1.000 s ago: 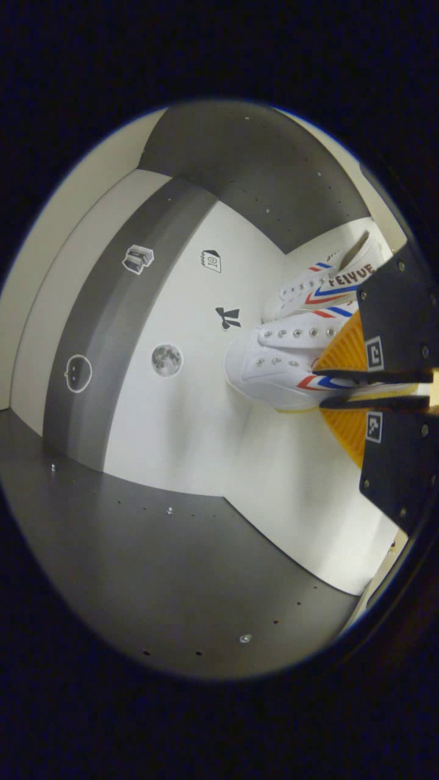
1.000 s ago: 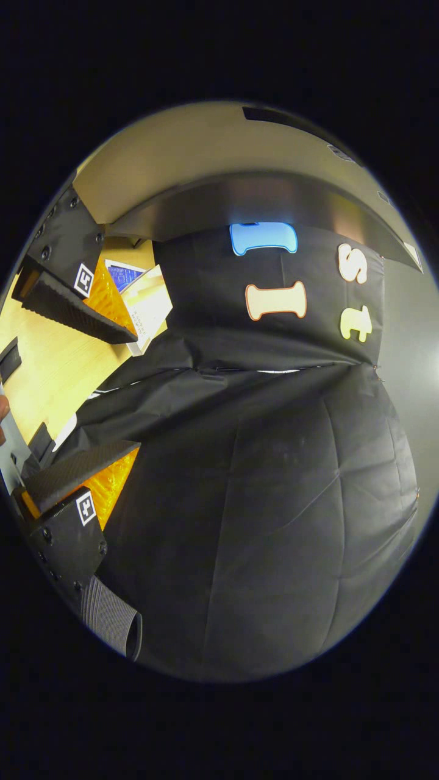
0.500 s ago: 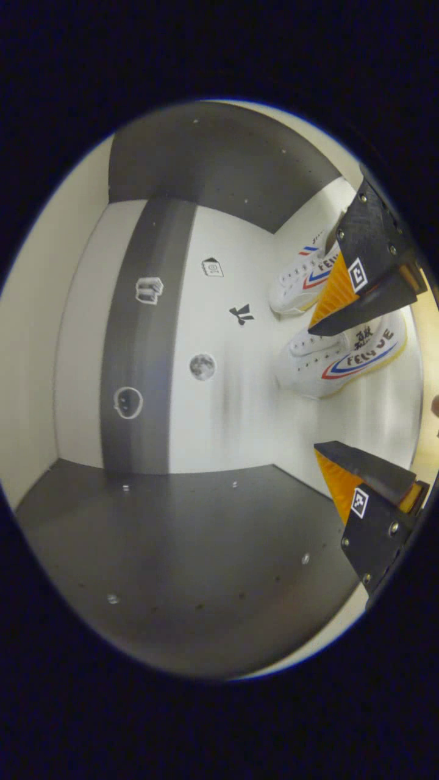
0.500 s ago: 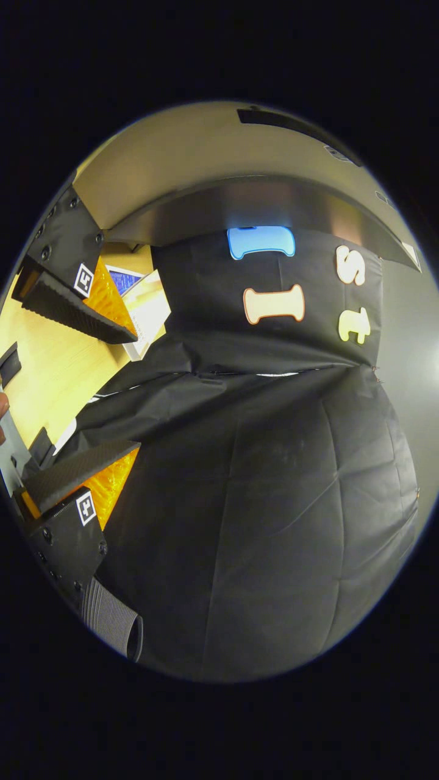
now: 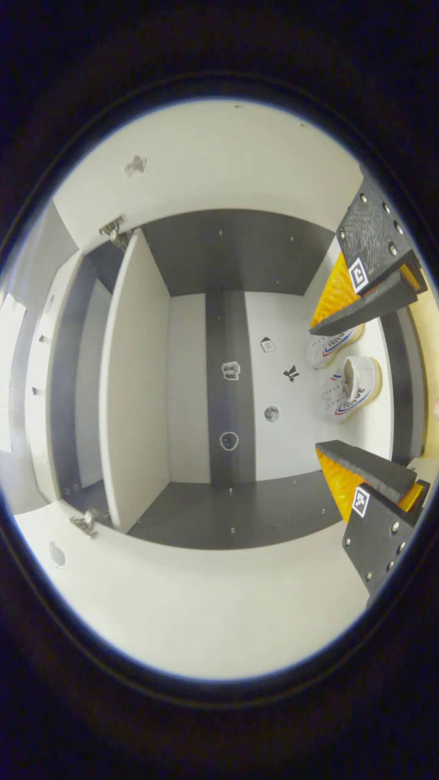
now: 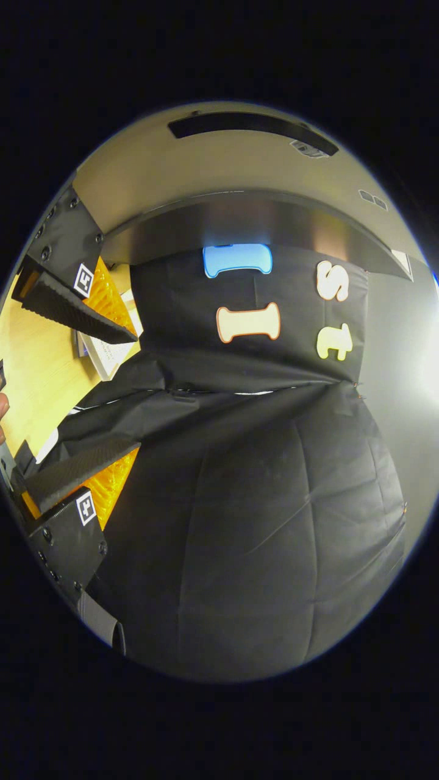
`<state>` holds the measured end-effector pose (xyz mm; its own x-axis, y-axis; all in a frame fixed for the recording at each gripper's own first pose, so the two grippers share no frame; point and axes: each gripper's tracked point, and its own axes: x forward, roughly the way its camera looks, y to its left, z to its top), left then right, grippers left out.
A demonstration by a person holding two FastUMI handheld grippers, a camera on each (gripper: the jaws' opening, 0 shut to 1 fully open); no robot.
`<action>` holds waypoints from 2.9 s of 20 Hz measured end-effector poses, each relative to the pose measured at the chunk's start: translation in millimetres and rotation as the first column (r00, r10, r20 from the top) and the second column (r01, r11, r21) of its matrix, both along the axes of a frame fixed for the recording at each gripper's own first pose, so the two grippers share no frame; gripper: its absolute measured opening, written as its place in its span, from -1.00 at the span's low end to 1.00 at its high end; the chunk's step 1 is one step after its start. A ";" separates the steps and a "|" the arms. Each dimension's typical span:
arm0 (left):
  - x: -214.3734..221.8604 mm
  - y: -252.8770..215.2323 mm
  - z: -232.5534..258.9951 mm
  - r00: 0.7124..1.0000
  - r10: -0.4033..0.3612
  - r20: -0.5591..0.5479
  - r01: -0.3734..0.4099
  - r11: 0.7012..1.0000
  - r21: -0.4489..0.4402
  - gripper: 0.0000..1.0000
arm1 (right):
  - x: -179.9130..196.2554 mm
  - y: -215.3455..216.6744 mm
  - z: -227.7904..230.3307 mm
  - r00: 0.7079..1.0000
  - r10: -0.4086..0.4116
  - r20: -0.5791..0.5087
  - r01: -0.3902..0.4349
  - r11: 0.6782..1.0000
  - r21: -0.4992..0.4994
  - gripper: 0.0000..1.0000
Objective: Grab one shoe with the right hand and put it into the shoe cabinet, grab the other shoe with the left hand and put it into the shoe cabinet; then close the right door with the right hand and the left door with the left hand.
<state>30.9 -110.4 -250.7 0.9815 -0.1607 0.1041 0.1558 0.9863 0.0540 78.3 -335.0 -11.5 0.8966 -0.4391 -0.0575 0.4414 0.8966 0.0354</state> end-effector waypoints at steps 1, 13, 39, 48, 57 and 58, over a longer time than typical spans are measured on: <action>-12.7 3.4 0.5 1.000 0.016 0.020 -0.016 1.000 0.001 0.98 | 3.6 7.3 7.1 1.000 0.030 0.002 -0.030 1.000 0.001 0.87; -160.3 33.1 -54.0 0.996 0.044 -0.080 -0.051 0.995 -0.091 0.96 | -3.9 58.1 99.6 0.971 0.230 0.068 -0.230 0.973 -0.001 0.96; -220.6 99.1 -97.9 0.984 0.081 -0.160 -0.100 0.989 -0.110 0.96 | -10.0 160.1 123.3 0.919 0.392 0.049 -0.392 0.920 -0.014 0.80; -233.2 119.4 -98.7 0.979 0.121 -0.162 -0.141 0.983 -0.118 0.96 | -9.3 213.3 123.6 0.883 0.465 0.060 -0.465 0.885 -0.005 0.78; -250.6 148.1 -97.2 0.964 0.194 -0.180 -0.216 0.970 -0.108 0.96 | 7.0 274.0 118.9 0.828 0.552 0.094 -0.558 0.827 0.061 0.83; -252.6 152.5 -96.3 0.962 0.207 -0.180 -0.227 0.969 -0.101 0.96 | 10.8 281.4 118.3 0.821 0.562 0.099 -0.569 0.819 0.071 0.67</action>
<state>-221.7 42.1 -347.0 0.9964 0.0619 -0.0586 -0.0662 0.9950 -0.0752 89.1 -53.6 106.8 0.9886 0.1508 0.0003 -0.1493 0.9785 0.1420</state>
